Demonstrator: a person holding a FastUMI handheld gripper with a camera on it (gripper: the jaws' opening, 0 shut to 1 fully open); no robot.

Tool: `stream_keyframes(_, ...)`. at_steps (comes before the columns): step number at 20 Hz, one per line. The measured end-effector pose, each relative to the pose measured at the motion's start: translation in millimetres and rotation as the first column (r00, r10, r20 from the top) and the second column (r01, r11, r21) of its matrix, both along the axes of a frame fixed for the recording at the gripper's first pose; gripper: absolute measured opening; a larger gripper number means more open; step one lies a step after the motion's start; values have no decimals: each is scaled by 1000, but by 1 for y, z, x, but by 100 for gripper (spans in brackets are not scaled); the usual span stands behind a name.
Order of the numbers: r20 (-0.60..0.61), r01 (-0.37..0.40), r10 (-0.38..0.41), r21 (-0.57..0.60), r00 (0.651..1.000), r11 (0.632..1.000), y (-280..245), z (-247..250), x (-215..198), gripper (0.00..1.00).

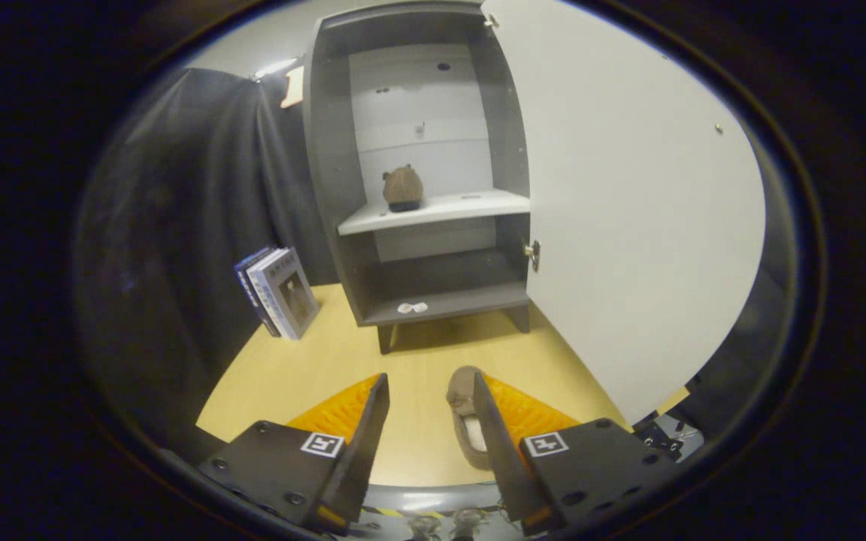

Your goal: Open the shoe cabinet door, grab the shoes and put them into the shoe cabinet, then close the shoe cabinet door.

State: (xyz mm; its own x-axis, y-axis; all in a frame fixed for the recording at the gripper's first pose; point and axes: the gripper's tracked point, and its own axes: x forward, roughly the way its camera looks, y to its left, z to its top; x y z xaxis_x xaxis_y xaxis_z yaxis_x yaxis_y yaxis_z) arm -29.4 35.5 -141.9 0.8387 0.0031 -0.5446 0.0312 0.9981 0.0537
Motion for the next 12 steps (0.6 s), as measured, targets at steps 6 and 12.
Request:
stream_keyframes(6, -128, -39, 38, -5, 991, 999, 0, -29, -16, 74)
stream_keyframes(12, -218, -44, 39, -18, 975, 999, -6, -44, -26, 74)
